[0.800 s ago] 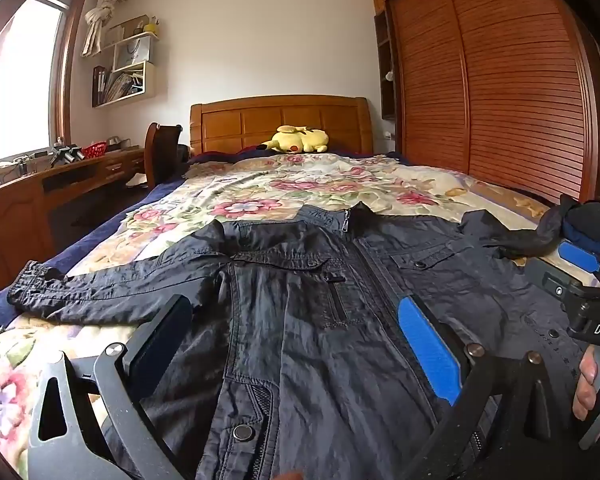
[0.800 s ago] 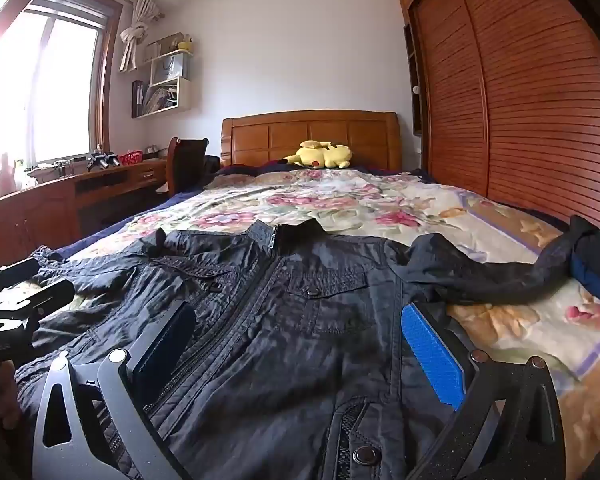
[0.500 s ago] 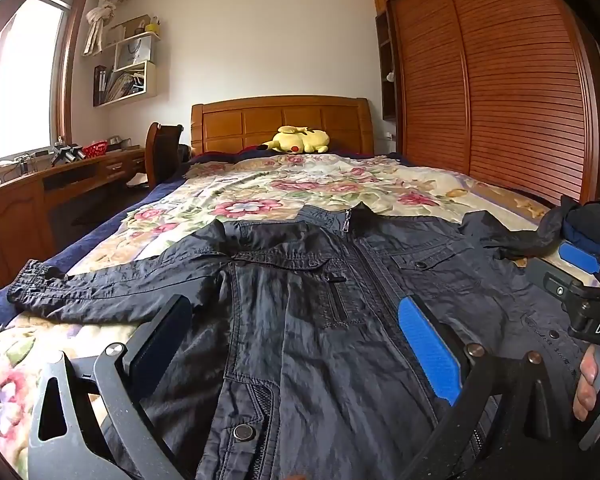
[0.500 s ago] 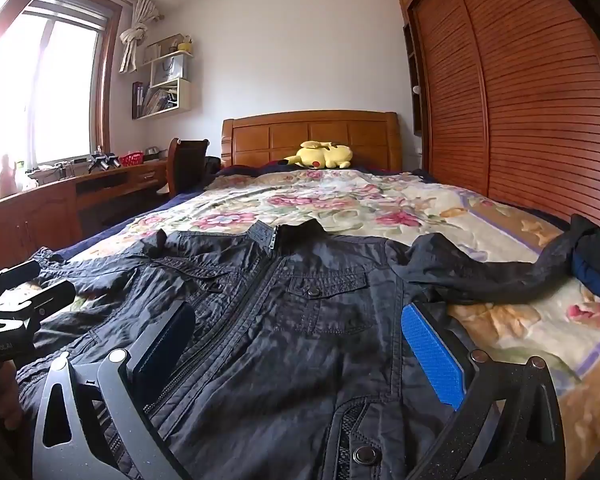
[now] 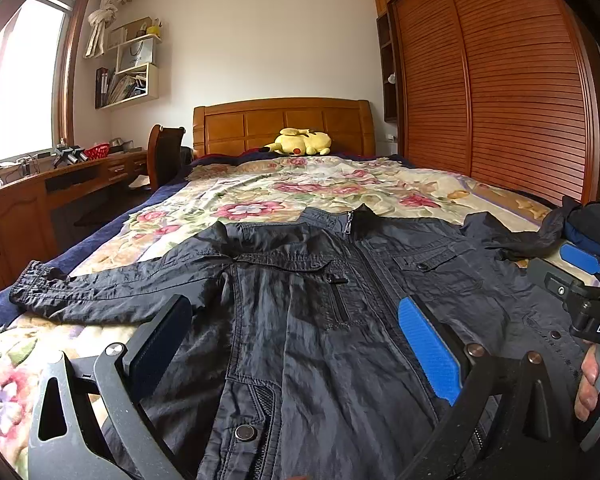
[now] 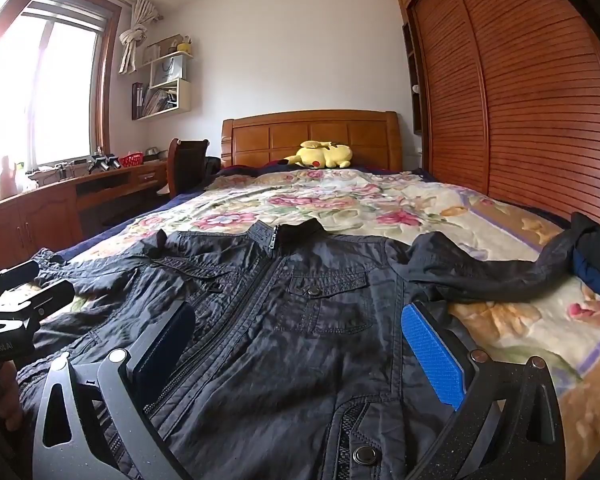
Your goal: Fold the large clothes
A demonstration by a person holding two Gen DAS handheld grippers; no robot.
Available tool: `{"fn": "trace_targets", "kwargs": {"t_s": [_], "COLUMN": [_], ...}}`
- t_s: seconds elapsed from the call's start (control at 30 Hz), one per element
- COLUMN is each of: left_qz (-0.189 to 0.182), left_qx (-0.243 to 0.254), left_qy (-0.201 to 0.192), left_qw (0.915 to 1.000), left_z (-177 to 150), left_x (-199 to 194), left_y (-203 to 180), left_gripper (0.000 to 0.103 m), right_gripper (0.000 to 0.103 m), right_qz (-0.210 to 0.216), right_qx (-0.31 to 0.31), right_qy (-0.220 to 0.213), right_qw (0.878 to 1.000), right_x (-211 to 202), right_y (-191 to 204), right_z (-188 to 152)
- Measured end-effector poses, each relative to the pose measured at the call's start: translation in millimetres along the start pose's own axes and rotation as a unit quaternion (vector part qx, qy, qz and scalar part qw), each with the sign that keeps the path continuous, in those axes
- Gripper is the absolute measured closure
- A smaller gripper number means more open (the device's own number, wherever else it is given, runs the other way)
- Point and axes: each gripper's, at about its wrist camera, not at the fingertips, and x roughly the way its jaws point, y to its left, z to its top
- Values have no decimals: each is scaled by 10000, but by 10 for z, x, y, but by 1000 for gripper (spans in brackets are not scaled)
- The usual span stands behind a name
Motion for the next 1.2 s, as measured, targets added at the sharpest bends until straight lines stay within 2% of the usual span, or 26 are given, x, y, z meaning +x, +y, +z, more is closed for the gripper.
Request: {"fn": "trace_targets", "kwargs": {"t_s": [1.2], "left_qz": [29], "left_qx": [-8], "left_qy": [-43], "left_qw": [10000], "left_z": [-9], "left_x": [-18], "left_y": [13], "left_gripper": [0], "right_gripper": [0], "right_qz": [12], "right_qx": [45], "right_qy": [1], "right_qw": [10000], "right_x": [2], "right_y": [-8], "right_z": [-12]}}
